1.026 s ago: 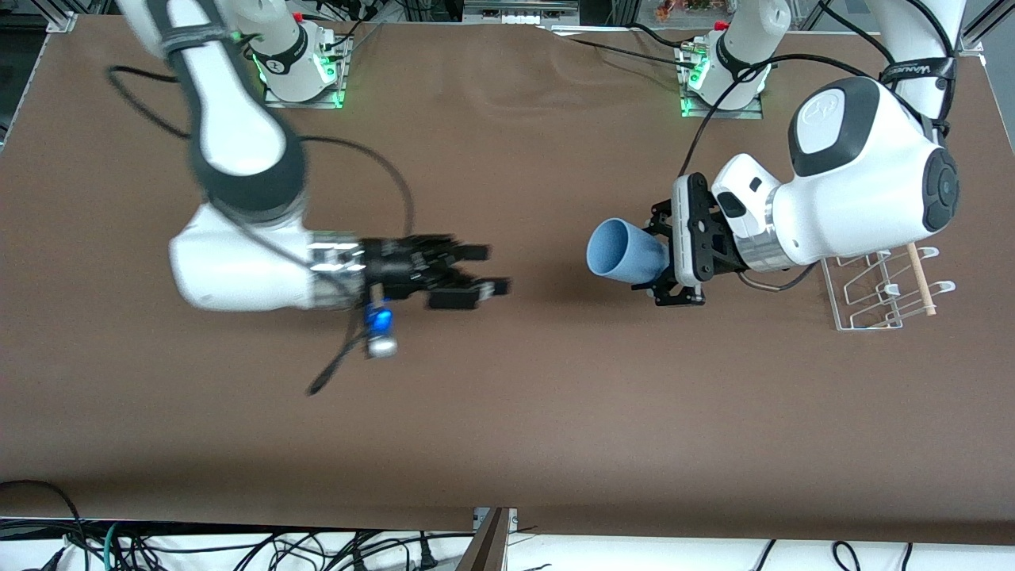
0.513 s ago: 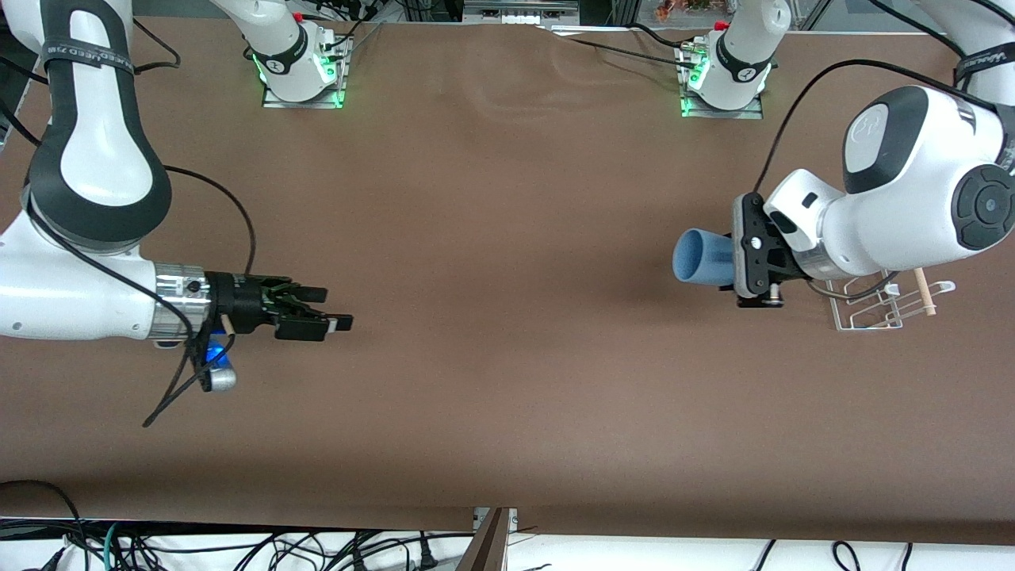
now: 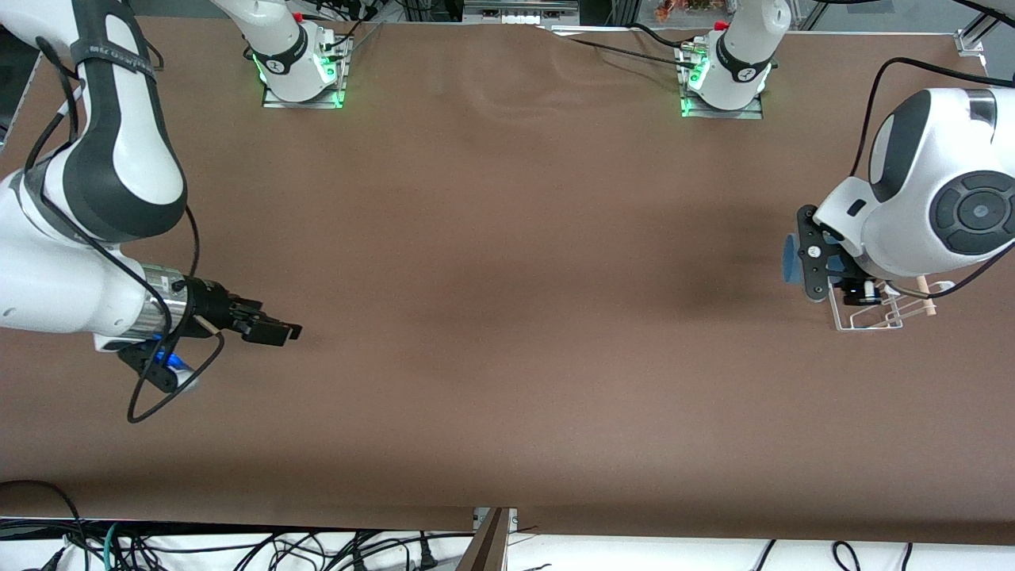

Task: Transfer cup to left arm and place on rack
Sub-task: 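Open the right gripper and withdraw while the left gripper carries the cup, then move the cup with the left gripper over the wire rack, then lower the cup onto a rack prong with the left gripper, then open the left gripper to release the cup on the rack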

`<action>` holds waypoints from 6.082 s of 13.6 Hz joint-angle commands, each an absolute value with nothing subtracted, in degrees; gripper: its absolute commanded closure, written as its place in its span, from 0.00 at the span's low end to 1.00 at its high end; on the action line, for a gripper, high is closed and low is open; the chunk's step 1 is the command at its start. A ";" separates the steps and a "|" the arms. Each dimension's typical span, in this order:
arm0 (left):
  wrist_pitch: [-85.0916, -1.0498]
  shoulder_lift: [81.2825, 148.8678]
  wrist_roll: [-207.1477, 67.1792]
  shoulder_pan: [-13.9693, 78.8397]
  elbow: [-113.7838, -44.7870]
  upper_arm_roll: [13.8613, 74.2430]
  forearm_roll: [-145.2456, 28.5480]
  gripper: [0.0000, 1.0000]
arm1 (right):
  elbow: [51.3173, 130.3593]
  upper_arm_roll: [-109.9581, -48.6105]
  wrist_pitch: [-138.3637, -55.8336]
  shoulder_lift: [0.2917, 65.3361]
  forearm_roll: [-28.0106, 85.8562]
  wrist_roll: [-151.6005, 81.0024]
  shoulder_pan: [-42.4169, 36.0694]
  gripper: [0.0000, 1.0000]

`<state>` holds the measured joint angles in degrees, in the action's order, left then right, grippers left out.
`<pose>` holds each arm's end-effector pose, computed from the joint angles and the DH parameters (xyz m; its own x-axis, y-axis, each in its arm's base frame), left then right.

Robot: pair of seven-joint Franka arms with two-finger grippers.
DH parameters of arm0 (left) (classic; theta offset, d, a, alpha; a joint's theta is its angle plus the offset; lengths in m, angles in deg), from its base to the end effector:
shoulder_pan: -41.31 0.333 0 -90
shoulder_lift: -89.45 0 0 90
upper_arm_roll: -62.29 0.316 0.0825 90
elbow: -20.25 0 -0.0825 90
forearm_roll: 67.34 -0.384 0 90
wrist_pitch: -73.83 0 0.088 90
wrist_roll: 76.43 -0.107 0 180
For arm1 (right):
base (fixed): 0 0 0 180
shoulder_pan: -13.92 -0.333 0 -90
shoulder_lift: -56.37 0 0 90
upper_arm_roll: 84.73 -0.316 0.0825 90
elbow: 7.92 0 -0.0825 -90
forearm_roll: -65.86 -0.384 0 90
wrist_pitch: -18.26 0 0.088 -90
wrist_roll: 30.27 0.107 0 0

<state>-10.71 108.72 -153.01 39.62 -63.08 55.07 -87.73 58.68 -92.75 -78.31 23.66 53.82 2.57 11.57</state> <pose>0.6265 -0.0471 0.4786 0.0103 -0.9317 -0.3631 -0.9694 -0.0983 0.2248 0.7044 0.1229 0.4689 0.8960 -0.4007 -0.1913 -0.4360 -0.8754 -0.2088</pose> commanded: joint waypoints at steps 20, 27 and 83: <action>10.11 128.11 -107.90 39.37 -60.45 59.38 -116.48 0.90 | 86.57 -92.91 -67.26 55.49 67.91 -19.37 13.13 0.01; 9.76 129.62 -107.38 40.17 -58.85 59.65 -114.71 0.89 | 85.51 -91.77 -67.52 55.05 66.12 -19.28 13.31 0.01; 2.74 118.64 -84.87 30.50 -36.28 57.54 -86.99 0.00 | 85.60 -91.50 -67.35 54.43 70.08 -19.98 13.05 0.01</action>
<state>4.23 117.95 -85.92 30.14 -40.95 56.91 -92.79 86.20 -91.15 -68.05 54.18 69.34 -19.36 13.03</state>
